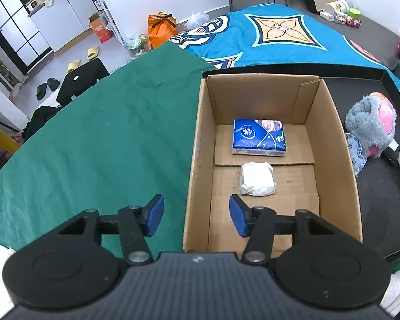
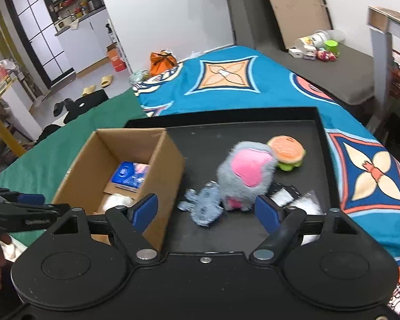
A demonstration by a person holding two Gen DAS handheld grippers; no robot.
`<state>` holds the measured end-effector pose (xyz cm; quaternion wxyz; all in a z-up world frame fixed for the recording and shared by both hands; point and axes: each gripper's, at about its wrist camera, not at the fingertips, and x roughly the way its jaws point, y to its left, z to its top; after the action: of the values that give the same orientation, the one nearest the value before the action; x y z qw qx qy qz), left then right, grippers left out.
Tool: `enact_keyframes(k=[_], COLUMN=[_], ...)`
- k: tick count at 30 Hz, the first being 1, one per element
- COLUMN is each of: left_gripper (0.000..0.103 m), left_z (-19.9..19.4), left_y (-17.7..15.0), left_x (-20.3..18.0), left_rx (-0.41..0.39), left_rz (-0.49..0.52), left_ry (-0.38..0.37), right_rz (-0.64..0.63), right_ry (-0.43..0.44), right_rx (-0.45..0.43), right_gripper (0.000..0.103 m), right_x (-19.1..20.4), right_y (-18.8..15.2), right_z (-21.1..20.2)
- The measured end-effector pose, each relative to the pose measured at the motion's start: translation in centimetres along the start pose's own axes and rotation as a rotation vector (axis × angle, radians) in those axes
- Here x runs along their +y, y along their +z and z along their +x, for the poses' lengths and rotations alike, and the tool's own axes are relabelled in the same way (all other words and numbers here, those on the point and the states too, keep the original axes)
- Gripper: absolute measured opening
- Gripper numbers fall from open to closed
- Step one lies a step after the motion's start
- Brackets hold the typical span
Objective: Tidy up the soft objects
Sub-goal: 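Move the right gripper to the clear plastic bag and grasp it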
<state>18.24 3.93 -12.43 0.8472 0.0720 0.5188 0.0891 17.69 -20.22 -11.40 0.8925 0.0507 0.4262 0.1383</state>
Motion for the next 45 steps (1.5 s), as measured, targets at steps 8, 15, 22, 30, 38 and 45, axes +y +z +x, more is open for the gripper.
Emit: enact_keyframes(k=[8, 15, 22, 30, 38, 45], left_gripper=[0.053, 0.053, 0.053, 0.053, 0.053, 0.053], left_z=[0.4, 0.8, 1.3, 1.8, 2.3, 2.4], left_y=[0.2, 0.4, 0.6, 0.9, 1.2, 1.2], left_x=[-0.8, -1.4, -2.2, -2.5, -2.7, -2.8], left_rx=[0.028, 0.046, 0.064, 0.084, 0.106, 0.113], left_rz=[0.025, 0.04, 0.063, 0.067, 0.071, 0.072], left_ry=[0.023, 0.037, 0.057, 0.06, 0.068, 0.071], right_rz=[0.042, 0.051, 0.074, 0.14, 0.187, 0.206], right_ry=[-0.045, -0.052, -0.055, -0.039, 0.002, 0.018], right_rx=[0.001, 0.02, 0.034, 0.062, 0.076, 0.066], right_gripper=[0.079, 0.079, 0.074, 0.067, 0.045, 0.024], right_x=[-3.8, -5.8, -7.7, -9.9, -11.5, -12.5], right_y=[-1.6, -2.6, -3.0, -3.5, -3.8, -3.7], right_z=[0.3, 1.4, 2.6, 4.2, 5.3, 4.7])
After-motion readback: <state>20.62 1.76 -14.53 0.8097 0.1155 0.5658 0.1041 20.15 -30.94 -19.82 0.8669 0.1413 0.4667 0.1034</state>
